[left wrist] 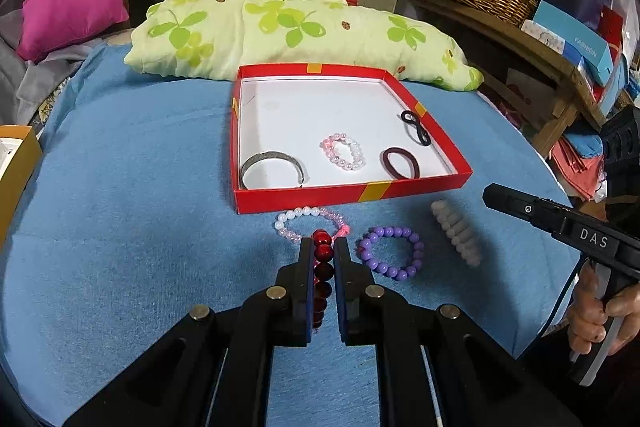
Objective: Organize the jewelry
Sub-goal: 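Lift the white bead bracelet with the right gripper while the left holds the red bead bracelet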
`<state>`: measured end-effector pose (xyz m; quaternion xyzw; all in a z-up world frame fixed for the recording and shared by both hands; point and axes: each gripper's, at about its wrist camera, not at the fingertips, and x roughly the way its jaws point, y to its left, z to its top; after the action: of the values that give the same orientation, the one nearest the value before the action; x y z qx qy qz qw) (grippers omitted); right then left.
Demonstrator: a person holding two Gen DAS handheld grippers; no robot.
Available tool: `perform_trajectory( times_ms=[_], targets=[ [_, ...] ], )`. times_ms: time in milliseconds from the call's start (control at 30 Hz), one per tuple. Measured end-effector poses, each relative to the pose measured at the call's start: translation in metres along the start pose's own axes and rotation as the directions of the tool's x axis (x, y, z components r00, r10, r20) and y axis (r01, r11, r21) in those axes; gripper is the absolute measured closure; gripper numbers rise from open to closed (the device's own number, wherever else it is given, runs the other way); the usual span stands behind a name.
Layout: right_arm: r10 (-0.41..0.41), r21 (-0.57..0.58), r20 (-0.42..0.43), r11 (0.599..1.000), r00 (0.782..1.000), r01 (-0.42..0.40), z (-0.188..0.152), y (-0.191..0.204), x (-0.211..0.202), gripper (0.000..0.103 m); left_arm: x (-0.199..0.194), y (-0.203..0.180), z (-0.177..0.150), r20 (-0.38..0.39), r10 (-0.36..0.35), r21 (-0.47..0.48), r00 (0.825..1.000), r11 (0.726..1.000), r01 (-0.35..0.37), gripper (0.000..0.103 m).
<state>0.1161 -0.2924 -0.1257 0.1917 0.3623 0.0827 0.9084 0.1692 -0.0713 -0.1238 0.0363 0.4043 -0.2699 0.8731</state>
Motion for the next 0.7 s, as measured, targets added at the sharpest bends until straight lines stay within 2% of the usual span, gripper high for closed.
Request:
perform_trajectory(
  times_ms=[167, 267, 400, 533, 567, 700],
  targets=[
    [0.019, -0.008, 0.035, 1.0, 0.999, -0.019, 0.003, 0.007, -0.006, 0.093, -0.002, -0.004, 0.006, 0.021, -0.009, -0.001, 1.0, 1.0, 0.009, 0.093],
    [0.022, -0.007, 0.028, 1.0, 0.999, -0.022, 0.004, 0.007, -0.005, 0.094, -0.002, -0.006, 0.008, 0.023, -0.009, -0.001, 1.0, 1.0, 0.009, 0.093],
    [-0.006, 0.0, -0.011, 1.0, 1.0, 0.006, 0.004, 0.0, 0.0, 0.093, 0.0, -0.005, 0.006, 0.012, 0.003, 0.007, 1.0, 1.0, -0.003, 0.093],
    [-0.03, 0.04, -0.102, 0.999, 0.994, 0.034, -0.001, -0.014, 0.013, 0.092, 0.001, -0.003, 0.004, 0.002, 0.011, 0.002, 1.0, 1.0, -0.011, 0.093],
    [-0.041, 0.04, -0.114, 0.998, 0.993, 0.046, -0.002, -0.015, 0.016, 0.091, 0.001, -0.003, 0.004, -0.001, 0.01, 0.003, 1.0, 1.0, -0.01, 0.093],
    [-0.083, 0.0, -0.171, 0.996, 0.982, 0.085, -0.01, -0.015, 0.027, 0.07, 0.002, -0.004, 0.002, -0.006, 0.017, 0.013, 1.0, 1.0, -0.017, 0.093]
  ],
)
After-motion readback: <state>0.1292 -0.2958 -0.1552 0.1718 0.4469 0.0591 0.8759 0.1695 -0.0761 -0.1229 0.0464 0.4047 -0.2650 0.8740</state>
